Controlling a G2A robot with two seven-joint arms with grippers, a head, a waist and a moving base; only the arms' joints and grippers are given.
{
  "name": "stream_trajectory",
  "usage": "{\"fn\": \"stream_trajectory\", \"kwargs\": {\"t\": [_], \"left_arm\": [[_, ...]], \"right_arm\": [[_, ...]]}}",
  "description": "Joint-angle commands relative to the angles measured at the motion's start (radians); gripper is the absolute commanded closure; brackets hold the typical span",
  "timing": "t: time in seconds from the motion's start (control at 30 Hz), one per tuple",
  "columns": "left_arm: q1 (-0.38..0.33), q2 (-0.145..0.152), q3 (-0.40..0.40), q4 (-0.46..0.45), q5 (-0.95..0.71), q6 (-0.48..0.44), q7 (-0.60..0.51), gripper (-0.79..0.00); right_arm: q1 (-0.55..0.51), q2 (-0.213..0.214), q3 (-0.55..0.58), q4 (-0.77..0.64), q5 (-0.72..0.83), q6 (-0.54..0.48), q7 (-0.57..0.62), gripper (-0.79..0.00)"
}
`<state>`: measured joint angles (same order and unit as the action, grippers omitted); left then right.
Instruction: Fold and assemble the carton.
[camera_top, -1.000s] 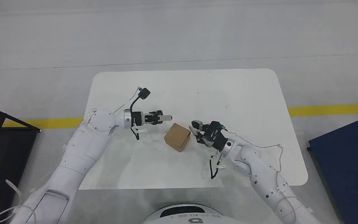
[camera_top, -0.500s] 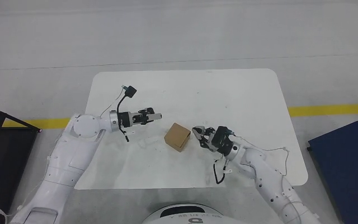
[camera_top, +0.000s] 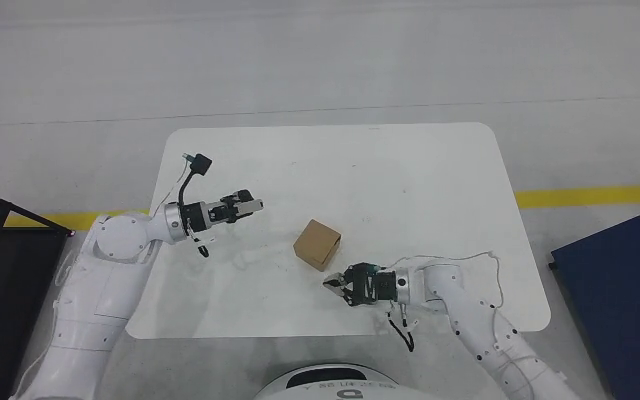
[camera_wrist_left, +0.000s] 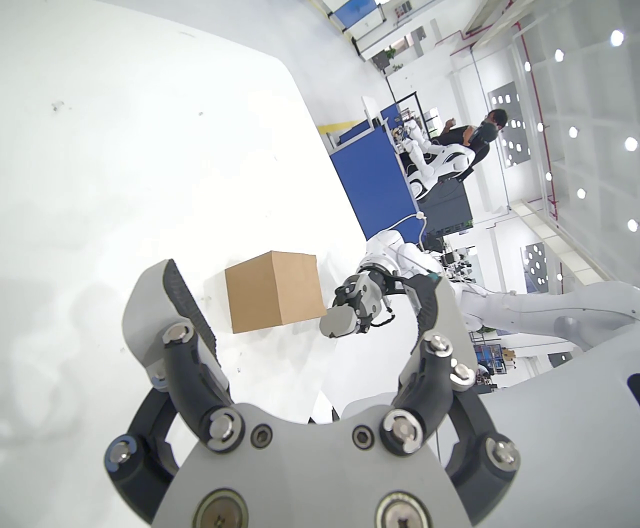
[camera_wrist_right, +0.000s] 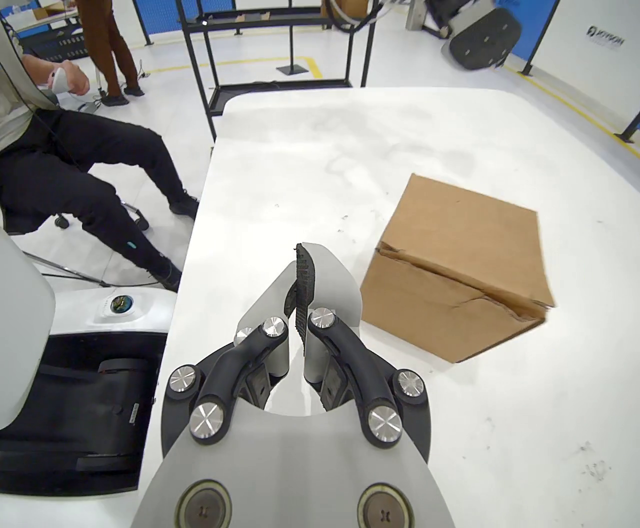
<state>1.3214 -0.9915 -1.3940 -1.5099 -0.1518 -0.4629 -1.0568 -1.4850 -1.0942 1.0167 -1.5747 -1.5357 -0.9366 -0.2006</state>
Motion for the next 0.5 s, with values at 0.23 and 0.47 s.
{"fn": "stream_trajectory", "kwargs": {"t": [0.23,0.47], "left_arm": [[0.037,0.007,-0.015,-0.008,-0.025,-0.023,0.002,-0.785],[0.049,0.010,0.006,-0.021,-0.025,-0.015,-0.011,-0.785]], "right_arm": [[0.186,-0.079,-0.161,0.075,0.177,0.264,0.228,0.000],[0.234,-0.100,-0.212,0.092,0.213,0.215,0.138,0.000]]}}
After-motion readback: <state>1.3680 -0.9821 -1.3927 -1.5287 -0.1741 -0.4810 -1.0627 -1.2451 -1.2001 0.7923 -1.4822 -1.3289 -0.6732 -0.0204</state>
